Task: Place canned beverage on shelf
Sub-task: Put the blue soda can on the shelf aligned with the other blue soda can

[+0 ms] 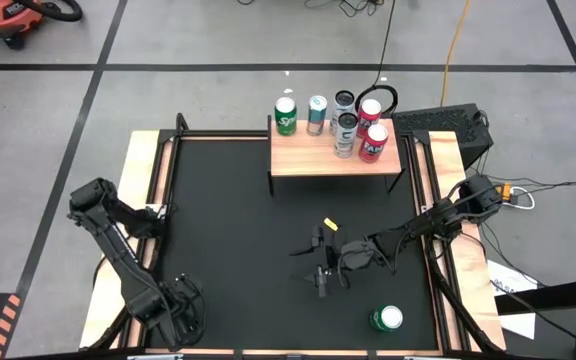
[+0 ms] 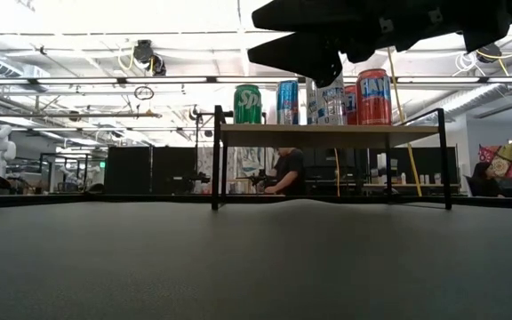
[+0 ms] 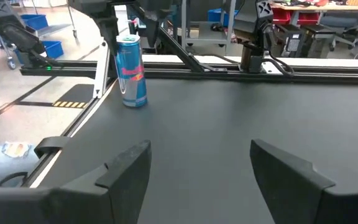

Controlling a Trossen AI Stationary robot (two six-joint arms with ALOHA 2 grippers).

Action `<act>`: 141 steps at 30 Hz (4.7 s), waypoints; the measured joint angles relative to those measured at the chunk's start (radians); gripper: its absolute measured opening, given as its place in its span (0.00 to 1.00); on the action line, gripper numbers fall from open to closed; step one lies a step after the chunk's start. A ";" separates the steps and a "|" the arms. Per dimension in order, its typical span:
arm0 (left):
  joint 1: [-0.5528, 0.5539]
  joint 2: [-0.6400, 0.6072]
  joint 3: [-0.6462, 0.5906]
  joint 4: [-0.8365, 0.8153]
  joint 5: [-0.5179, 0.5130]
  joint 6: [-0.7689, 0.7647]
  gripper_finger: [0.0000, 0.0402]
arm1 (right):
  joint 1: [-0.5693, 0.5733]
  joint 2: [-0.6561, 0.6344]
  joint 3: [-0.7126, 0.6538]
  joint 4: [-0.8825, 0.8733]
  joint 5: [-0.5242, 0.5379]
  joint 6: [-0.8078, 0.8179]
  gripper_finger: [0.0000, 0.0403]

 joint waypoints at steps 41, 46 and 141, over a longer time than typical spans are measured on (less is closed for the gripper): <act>0.303 0.001 0.080 0.370 -0.458 1.874 0.53 | -0.030 0.177 0.090 0.191 -0.208 0.122 0.65; 0.346 0.001 0.080 0.377 -0.468 1.993 0.53 | -0.032 0.211 0.207 0.009 -0.207 0.076 0.66; 0.567 -0.098 -0.584 1.592 -0.699 1.837 0.51 | 0.057 -0.203 -0.033 -0.207 0.383 0.082 0.74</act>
